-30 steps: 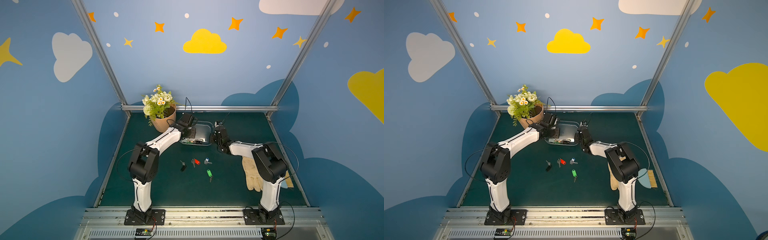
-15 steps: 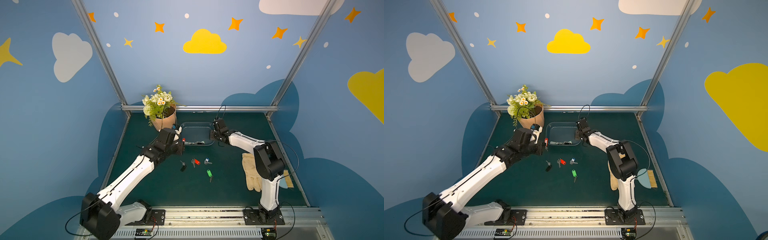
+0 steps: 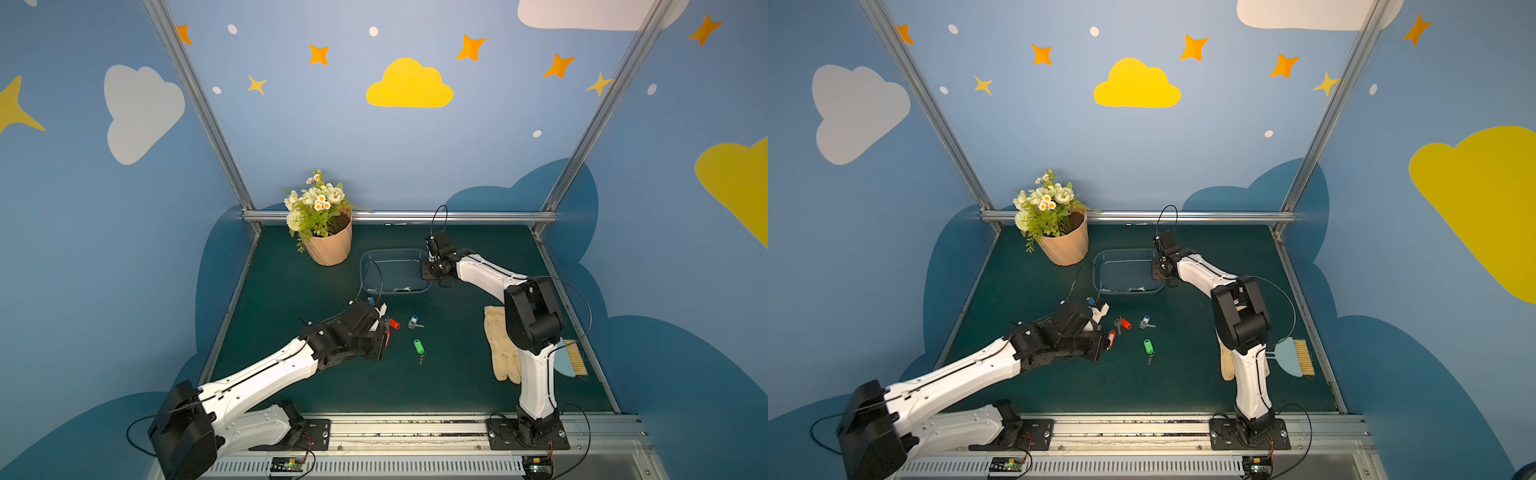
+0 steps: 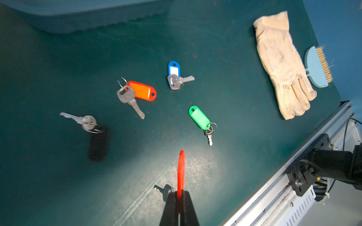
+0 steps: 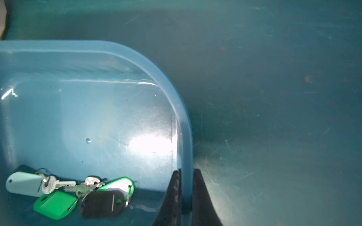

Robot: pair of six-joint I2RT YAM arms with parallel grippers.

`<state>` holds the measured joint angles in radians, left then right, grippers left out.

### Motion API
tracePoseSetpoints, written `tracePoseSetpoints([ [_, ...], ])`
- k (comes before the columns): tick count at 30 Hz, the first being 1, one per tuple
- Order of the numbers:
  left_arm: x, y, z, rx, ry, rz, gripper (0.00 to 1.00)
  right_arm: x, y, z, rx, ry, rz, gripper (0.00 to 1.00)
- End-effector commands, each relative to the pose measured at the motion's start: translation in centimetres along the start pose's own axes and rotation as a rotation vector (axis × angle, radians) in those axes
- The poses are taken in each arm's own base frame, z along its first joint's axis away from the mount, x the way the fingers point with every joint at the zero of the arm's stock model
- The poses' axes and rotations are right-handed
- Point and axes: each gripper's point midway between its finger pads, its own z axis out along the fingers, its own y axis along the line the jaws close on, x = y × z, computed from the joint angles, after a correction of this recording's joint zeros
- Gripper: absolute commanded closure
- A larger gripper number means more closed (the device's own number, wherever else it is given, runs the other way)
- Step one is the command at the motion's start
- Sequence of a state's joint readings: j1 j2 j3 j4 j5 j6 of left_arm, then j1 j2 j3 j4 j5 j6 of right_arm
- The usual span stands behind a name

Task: Take the keys out of the storage box
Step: Place the key at the center of the board.

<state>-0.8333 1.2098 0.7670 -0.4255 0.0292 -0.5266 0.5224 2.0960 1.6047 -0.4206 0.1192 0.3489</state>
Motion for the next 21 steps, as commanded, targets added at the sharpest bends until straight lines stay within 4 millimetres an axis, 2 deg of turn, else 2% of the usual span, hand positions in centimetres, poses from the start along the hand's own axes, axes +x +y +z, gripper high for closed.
tracePoseSetpoints([
  [1, 0.8, -1.0, 2.4, 0.044, 0.045, -0.061, 0.97, 1.0, 0.1, 0.6, -0.011, 0.062, -0.027, 1.00],
  [5, 1.8, -1.4, 4.9, 0.046, 0.132, -0.093, 0.97, 0.9, 0.0, 0.7, -0.019, 0.074, -0.025, 1.00],
  [10, 2.6, -1.0, 6.1, 0.028, 0.177, -0.106, 0.97, 0.7, 0.2, 0.5, -0.032, 0.076, -0.028, 1.00],
  [11, 2.6, -0.9, 6.1, 0.017, 0.178, -0.105, 0.96, 0.7, 0.2, 0.6, -0.033, 0.077, -0.028, 1.00],
  [13, 2.7, -0.5, 6.3, 0.001, 0.183, -0.104, 0.85, 0.9, 0.2, 0.7, -0.036, 0.082, -0.028, 1.00],
  [19, 2.0, 1.1, 6.6, -0.061, 0.186, -0.135, 0.75, 1.2, 0.2, 0.8, -0.045, 0.093, -0.029, 1.00],
  [21, 1.5, 1.4, 6.3, -0.060, 0.172, -0.148, 0.64, 1.3, 0.2, 0.8, -0.046, 0.095, -0.030, 1.00],
])
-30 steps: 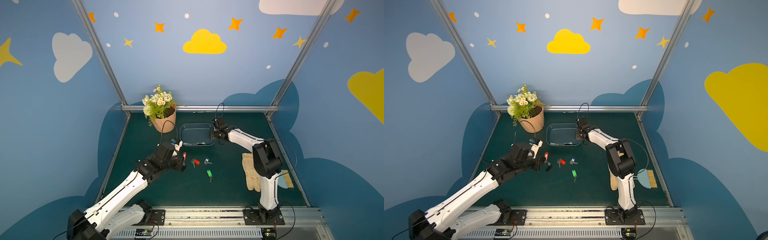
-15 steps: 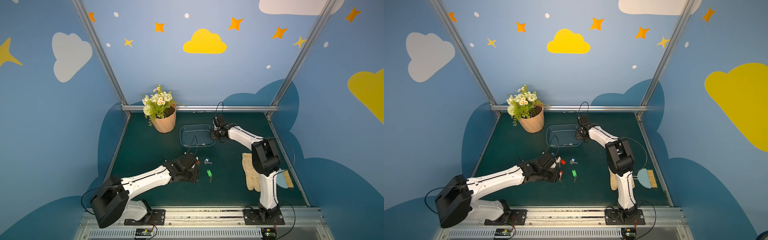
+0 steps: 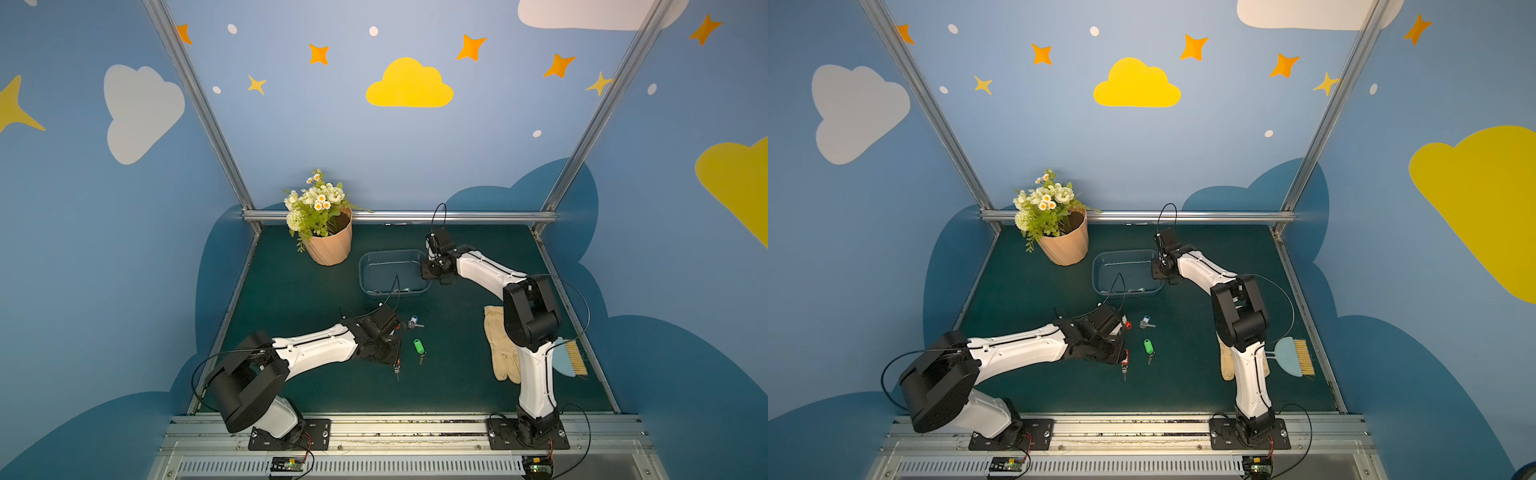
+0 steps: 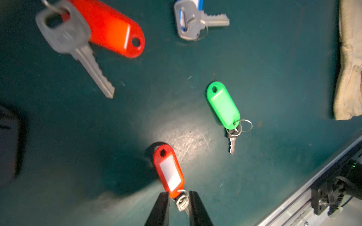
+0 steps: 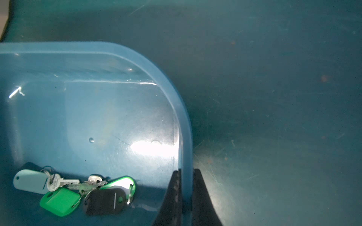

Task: Take the keys out of the storage box
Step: Place the key at the center of the board, then adjust the key at the center of the board.

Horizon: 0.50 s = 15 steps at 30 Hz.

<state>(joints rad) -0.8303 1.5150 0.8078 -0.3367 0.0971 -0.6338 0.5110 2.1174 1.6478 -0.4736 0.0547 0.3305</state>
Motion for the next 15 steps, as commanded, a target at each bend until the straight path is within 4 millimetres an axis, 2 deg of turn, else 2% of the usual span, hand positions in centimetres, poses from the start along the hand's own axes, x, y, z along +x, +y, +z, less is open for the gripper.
tracePoseSetpoints([
  [1, -0.9, 0.8, -0.6, -0.023, -0.016, -0.019, 0.62, 0.9, -0.2, 0.6, -0.003, 0.045, -0.019, 1.00],
  [4, -1.2, 1.8, -1.8, -0.055, -0.044, -0.032, 0.53, 0.9, -0.2, 0.5, -0.006, 0.045, -0.022, 1.00],
  [7, -1.0, 4.0, -3.1, -0.128, -0.078, -0.063, 0.46, 0.9, -0.3, 0.3, -0.004, 0.043, -0.024, 1.00],
  [11, -0.5, 7.5, -3.8, -0.287, -0.079, -0.090, 0.47, 0.7, -0.2, 0.3, -0.010, 0.040, -0.024, 0.99],
  [15, -1.2, 8.9, -3.2, -0.325, -0.075, -0.110, 0.50, 0.8, -0.2, 0.3, -0.012, 0.039, -0.022, 0.99],
])
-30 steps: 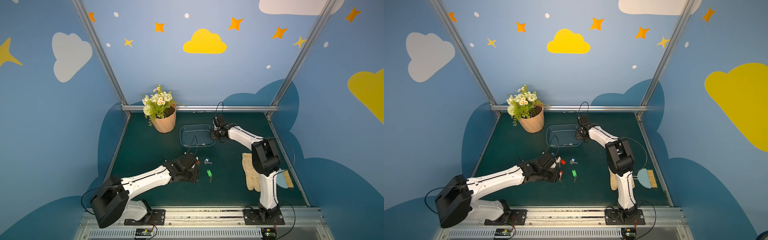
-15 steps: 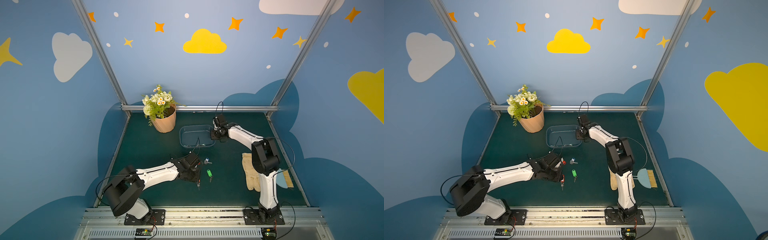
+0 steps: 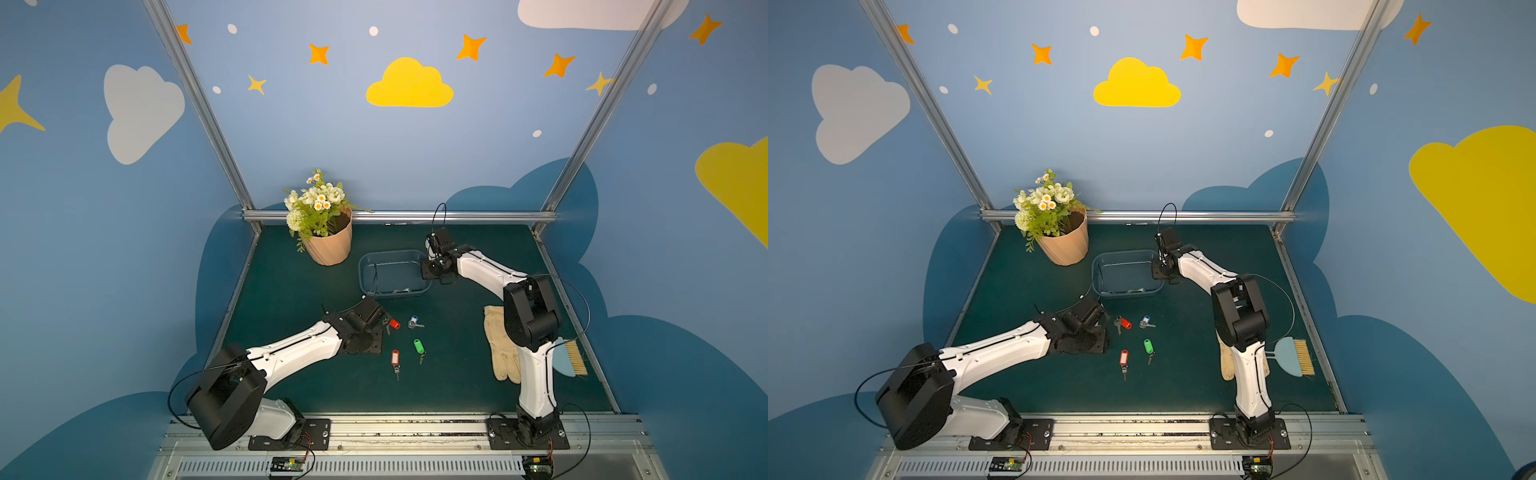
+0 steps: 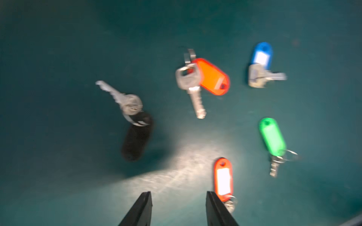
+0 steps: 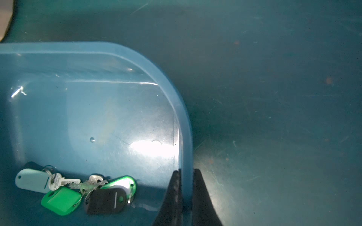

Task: Take the keys out of the storage box
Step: Adjust the key at the center of the board.

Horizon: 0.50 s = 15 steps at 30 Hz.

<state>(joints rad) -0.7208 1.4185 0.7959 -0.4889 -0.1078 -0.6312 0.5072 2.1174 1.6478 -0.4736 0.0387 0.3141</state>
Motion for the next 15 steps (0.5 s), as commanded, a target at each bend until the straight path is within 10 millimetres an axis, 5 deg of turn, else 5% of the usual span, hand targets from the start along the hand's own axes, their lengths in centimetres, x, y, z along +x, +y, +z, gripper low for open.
tracePoseSetpoints([
  [1, 0.0, 2.1, 0.9, -0.082, 0.022, -0.003, 0.51, 0.7, -0.4, 0.3, 0.005, 0.034, -0.007, 0.99],
  [6, -1.4, 2.5, 2.4, -0.068, 0.023, -0.027, 0.56, 0.8, -0.6, 0.1, 0.008, 0.035, -0.004, 0.99],
  [10, -2.0, 2.5, 3.3, -0.057, 0.034, -0.028, 0.72, 0.9, -0.8, 0.1, 0.012, 0.038, -0.002, 0.99],
  [15, -2.5, 2.8, 4.0, -0.068, 0.060, -0.019, 0.75, 1.1, -1.1, -0.1, 0.018, 0.039, 0.006, 0.99],
])
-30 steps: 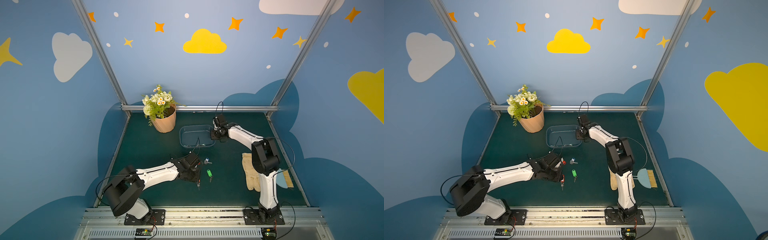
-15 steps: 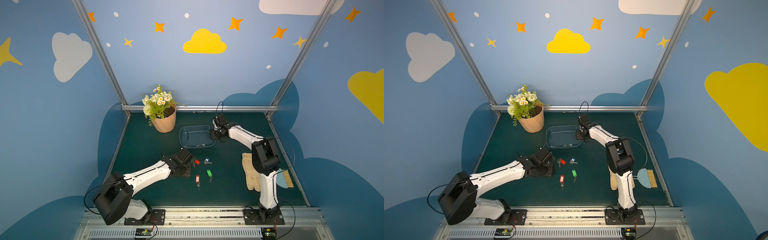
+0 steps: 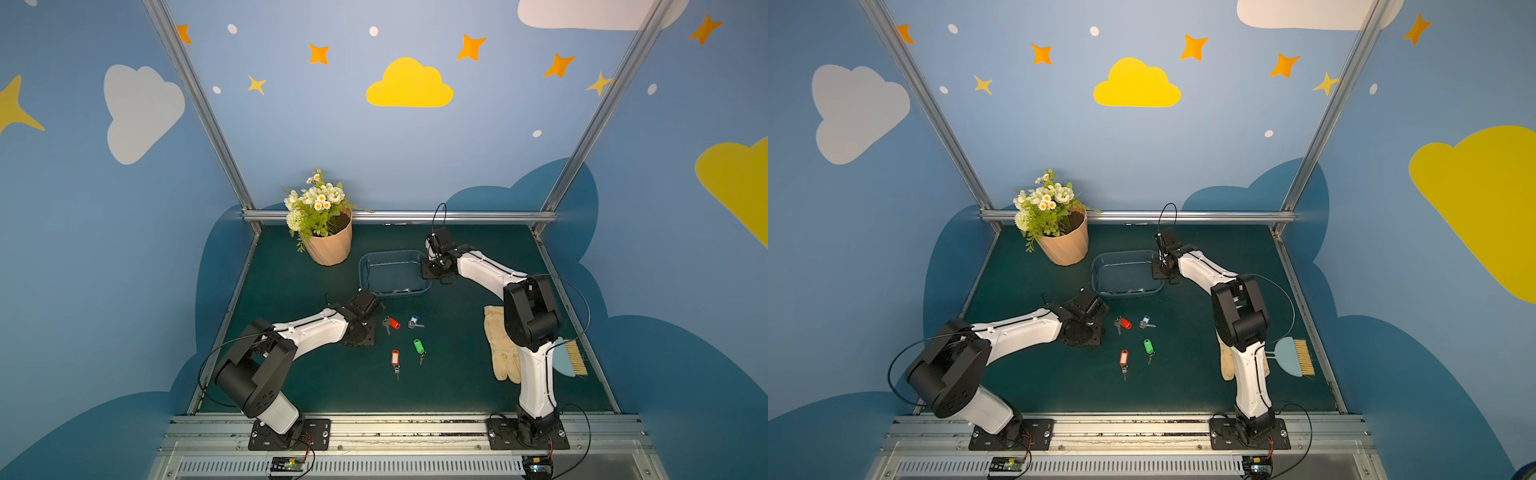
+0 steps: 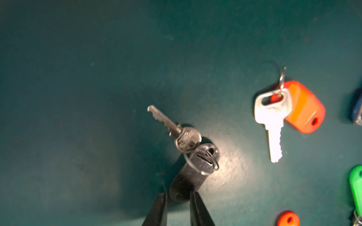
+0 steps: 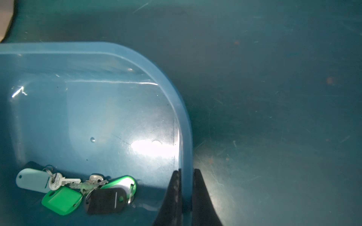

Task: Take the keys out of the storage box
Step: Adjust the key at the center of the board, then adjust the storage box.

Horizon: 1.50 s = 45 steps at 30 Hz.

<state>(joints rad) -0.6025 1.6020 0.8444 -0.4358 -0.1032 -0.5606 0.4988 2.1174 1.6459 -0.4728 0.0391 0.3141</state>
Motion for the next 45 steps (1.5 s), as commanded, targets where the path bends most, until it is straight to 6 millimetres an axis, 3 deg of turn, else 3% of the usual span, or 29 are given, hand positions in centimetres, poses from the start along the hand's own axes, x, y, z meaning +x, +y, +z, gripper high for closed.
tracePoseSetpoints([
  [1, -0.7, -0.1, 0.1, 0.005, 0.004, 0.021, 0.75, 1.2, -0.8, -0.3, 0.016, 0.039, 0.002, 0.99],
  [8, -2.5, 0.3, -1.9, 0.002, -0.045, 0.023, 0.71, 1.4, -1.0, -0.5, 0.015, 0.040, 0.004, 0.98],
  [10, -3.1, 0.3, -2.9, 0.008, -0.069, 0.026, 0.65, 1.4, -1.1, -0.7, 0.017, 0.038, 0.004, 0.98],
  [13, -4.3, -0.2, -4.9, 0.034, -0.112, 0.036, 0.45, 1.4, -1.3, -0.9, 0.017, 0.036, 0.006, 0.93],
  [16, -5.8, -0.5, -7.1, 0.061, -0.162, 0.041, 0.40, 1.4, -1.3, -1.1, 0.014, 0.031, 0.006, 0.92],
  [20, -9.2, -0.4, -9.0, 0.147, -0.248, -0.005, 0.31, 1.3, -1.2, -1.5, 0.005, 0.021, 0.004, 0.92],
  [23, -12.4, 0.4, -9.0, 0.244, -0.279, -0.088, 0.26, 1.4, -1.1, -1.6, -0.004, 0.023, 0.006, 0.93],
  [25, -14.1, 0.4, -8.6, 0.303, -0.280, -0.119, 0.26, 1.5, -1.2, -1.7, -0.006, 0.012, 0.007, 0.99],
  [28, -16.2, -0.2, -7.4, 0.386, -0.260, -0.144, 0.29, 1.2, -0.9, -2.1, -0.035, -0.054, 0.013, 1.00],
  [33, -18.5, -2.0, -5.2, 0.560, -0.214, -0.158, 0.52, 0.2, -0.2, -3.1, -0.094, -0.219, 0.032, 1.00],
  [42, -19.8, -2.1, -3.4, 0.538, -0.183, -0.120, 0.74, -1.6, 1.4, -3.4, -0.151, -0.379, -0.007, 1.00],
  [45, -20.4, -1.9, -3.6, 0.519, -0.199, -0.109, 0.92, -2.5, 1.8, -3.1, -0.178, -0.429, 0.020, 1.00],
])
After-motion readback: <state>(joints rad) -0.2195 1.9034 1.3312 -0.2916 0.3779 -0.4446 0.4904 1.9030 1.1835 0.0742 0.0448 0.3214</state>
